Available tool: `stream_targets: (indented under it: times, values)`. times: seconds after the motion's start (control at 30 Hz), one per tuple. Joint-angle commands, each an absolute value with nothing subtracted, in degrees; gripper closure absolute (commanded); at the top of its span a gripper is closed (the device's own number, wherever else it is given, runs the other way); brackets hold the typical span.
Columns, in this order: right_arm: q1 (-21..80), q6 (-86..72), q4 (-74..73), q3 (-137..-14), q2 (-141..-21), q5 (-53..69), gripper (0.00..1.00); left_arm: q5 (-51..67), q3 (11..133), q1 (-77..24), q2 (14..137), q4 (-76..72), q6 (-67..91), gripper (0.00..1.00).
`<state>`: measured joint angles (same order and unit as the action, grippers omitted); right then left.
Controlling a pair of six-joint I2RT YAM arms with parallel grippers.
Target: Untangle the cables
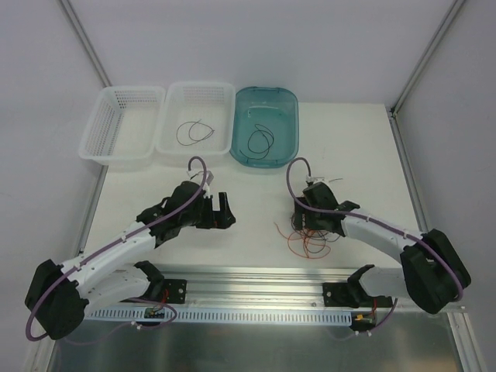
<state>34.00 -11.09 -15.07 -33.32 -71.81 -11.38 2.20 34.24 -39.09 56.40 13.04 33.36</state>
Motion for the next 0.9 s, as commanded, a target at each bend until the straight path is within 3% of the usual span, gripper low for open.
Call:
stream_targets:
  times: [0.0, 0.17, 0.2, 0.23, 0.3, 0.37, 0.43, 0.7, 0.87]
  values:
    - [40.7, -10.3, -10.8, -38.2, -75.0, -6.9, 0.20, 0.5, 31.5, -39.9, 51.9, 11.1, 37.2, 0.01]
    - [48.7, -11.8, -7.6, -44.0, -81.3, -3.7, 0.52, 0.4, 29.5, -40.0, 48.0, 11.0, 38.1, 0.01]
    - [49.7, -11.8, -7.5, -45.2, -83.7, -3.3, 0.65, 0.3, 29.4, -40.1, 47.9, 11.1, 38.1, 0.01]
    - [50.8, -11.6, -7.6, -46.2, -85.0, -3.3, 0.71, 0.4, 29.4, -40.1, 47.9, 11.0, 38.1, 0.01]
    - [53.4, -10.8, -7.4, -49.5, -86.8, -3.0, 0.80, 0.5, 29.4, -40.2, 48.0, 11.0, 38.1, 0.01]
    - [54.6, -10.5, -7.1, -51.2, -88.8, -3.1, 0.76, 0.7, 29.3, -40.3, 47.8, 11.1, 38.1, 0.01]
    - [54.6, -10.4, -7.9, -53.4, -89.2, -4.4, 0.64, 0.8, 29.2, -40.6, 47.6, 11.0, 38.1, 0.01]
    - [54.6, -8.7, -12.7, -56.1, -85.7, -13.8, 0.49, -2.8, 29.9, -45.4, 51.2, 11.1, 40.6, 0.01]
    - [54.6, -9.6, -13.7, -52.0, -80.6, -15.3, 0.39, -9.1, 32.5, -51.8, 58.2, 10.8, 39.1, 0.10]
